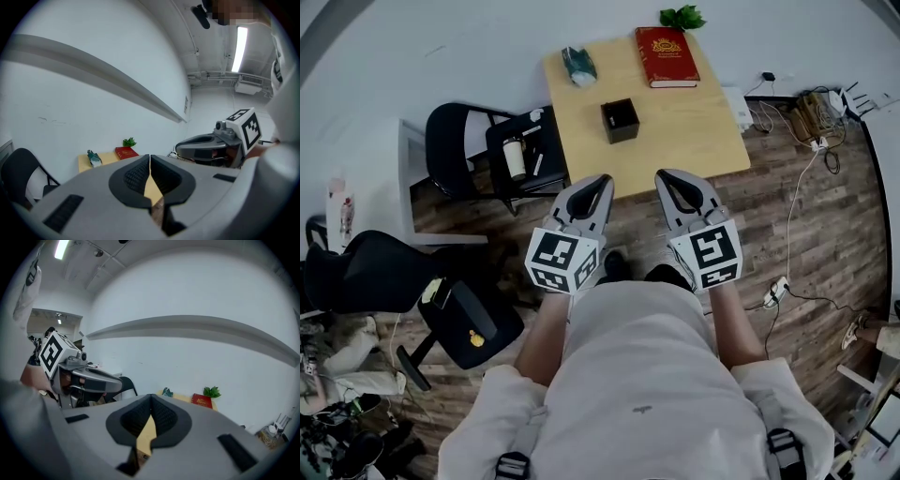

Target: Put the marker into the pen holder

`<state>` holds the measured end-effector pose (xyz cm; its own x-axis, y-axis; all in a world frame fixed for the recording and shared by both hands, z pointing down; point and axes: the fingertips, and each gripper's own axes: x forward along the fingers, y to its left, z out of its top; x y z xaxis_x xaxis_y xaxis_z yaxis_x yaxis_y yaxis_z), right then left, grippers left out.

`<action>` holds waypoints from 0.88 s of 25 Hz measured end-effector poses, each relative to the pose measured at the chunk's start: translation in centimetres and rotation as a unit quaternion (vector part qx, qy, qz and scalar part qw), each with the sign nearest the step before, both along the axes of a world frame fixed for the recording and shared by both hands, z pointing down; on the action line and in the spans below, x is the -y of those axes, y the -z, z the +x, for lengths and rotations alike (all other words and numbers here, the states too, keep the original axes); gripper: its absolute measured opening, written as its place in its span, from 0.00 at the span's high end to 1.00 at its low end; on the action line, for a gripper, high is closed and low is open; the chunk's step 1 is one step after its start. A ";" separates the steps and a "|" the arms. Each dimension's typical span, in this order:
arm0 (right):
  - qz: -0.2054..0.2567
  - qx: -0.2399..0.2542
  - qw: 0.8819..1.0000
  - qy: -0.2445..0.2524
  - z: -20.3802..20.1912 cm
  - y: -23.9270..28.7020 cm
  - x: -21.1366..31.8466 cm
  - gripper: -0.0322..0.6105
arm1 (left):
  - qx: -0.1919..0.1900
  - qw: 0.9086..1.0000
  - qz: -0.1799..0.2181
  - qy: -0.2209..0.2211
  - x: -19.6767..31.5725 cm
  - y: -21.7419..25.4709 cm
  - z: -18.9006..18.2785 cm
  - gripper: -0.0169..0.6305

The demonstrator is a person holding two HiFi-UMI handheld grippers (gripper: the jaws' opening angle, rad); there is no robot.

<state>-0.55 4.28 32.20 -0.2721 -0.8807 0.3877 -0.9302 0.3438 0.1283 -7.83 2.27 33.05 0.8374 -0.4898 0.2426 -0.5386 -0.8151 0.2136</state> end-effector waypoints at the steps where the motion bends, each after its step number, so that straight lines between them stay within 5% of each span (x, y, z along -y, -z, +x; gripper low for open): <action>1: 0.000 0.000 1.000 0.001 0.0 0.0 -0.1 0.95 | 0.000 1.000 -0.001 0.002 -0.1 0.0 0.0 0.96; 22: 0.014 0.008 1.000 0.001 0.5 0.5 -1.7 0.95 | 0.000 1.000 0.007 0.002 -1.9 0.8 0.6 0.96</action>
